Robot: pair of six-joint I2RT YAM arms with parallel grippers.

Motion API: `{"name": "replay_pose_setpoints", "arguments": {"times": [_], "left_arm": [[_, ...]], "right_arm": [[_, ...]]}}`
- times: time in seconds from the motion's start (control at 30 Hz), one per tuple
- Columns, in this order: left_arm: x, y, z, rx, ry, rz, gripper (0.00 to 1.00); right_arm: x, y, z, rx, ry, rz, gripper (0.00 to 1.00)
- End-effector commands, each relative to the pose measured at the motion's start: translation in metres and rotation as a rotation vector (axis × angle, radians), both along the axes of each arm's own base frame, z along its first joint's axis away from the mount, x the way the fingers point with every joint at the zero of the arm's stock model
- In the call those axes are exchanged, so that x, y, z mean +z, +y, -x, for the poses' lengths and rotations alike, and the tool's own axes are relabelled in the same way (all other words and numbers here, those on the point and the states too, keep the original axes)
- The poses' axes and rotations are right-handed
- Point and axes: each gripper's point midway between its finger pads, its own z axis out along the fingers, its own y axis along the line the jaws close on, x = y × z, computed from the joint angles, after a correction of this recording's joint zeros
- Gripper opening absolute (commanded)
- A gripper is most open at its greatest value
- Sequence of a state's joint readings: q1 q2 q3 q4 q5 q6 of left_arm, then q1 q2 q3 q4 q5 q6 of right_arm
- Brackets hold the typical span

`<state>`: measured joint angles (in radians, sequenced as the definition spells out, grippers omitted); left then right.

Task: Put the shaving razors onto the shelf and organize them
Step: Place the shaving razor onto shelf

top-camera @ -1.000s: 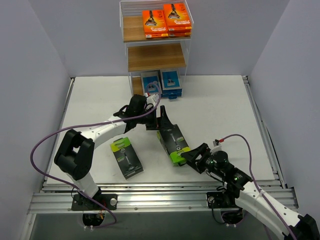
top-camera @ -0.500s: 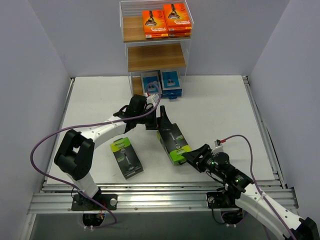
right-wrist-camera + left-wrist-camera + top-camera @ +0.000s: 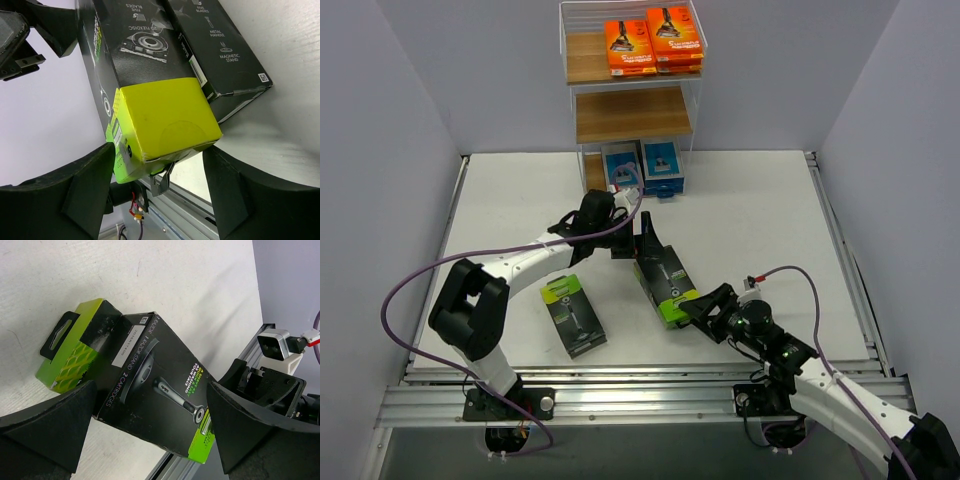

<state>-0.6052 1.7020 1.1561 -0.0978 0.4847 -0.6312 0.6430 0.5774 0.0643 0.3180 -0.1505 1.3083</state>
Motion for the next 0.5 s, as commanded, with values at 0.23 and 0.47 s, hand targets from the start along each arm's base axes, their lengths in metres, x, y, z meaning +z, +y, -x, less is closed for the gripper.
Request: {"name": "replay_pose_setpoints", "arguments": {"times": [0.23,0.47], "left_arm": [[0.003,-0.015,0.023,-0.083,0.047,0.021,1.0],[0.002,-0.012,0.021,-0.07,0.034,-0.005,1.0]], "right_arm": [[0.029,0.005,0.002,0.027,-0.076,-0.052,0.76],[0.02,0.001,0.013,0.046,-0.018,-0.016,0.8]]}}
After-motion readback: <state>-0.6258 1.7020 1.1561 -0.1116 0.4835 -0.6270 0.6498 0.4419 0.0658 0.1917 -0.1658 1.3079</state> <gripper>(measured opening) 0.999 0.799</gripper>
